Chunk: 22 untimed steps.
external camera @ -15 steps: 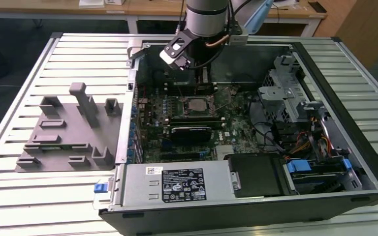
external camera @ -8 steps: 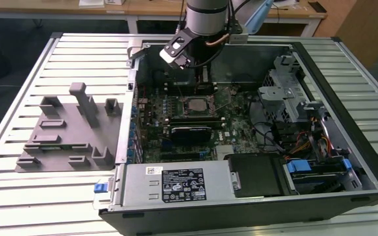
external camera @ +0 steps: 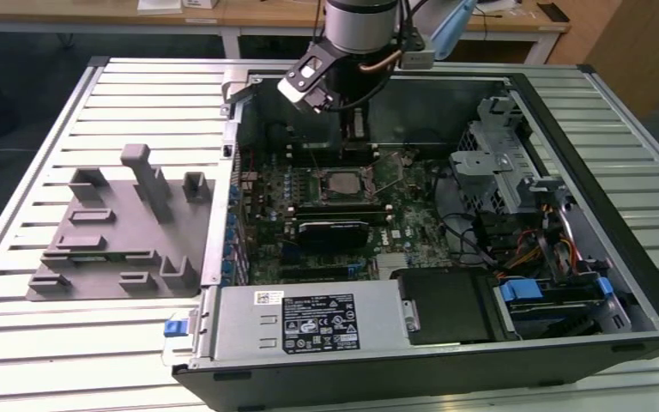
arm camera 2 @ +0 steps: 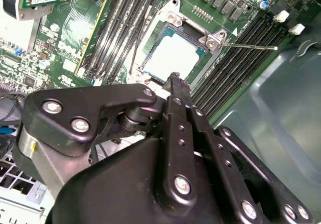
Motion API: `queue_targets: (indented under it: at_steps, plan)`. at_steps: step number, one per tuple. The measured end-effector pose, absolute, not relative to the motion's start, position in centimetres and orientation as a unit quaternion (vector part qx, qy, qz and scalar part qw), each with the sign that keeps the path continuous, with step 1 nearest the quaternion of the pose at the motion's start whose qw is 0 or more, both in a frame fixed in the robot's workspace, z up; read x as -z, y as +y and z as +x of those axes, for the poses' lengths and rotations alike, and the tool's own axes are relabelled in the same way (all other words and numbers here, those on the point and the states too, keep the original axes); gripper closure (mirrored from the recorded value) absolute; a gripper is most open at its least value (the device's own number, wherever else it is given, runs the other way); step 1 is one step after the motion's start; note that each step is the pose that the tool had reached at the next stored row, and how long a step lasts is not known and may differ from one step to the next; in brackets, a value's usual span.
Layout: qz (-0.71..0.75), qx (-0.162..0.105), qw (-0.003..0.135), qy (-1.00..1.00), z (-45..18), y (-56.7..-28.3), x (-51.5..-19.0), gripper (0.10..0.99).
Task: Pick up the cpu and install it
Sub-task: 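Close the cpu cover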
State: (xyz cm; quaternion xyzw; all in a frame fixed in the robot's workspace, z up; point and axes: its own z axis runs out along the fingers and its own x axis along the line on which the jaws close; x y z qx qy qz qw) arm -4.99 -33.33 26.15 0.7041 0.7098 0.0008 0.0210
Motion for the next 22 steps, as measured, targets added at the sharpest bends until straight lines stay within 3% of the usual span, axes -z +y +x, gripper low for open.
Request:
queue_targets:
  at_steps: [22]
  plan:
    - [0.704, -0.001, 0.021, 0.71, -4.6, -33.3, -27.5, 0.98]
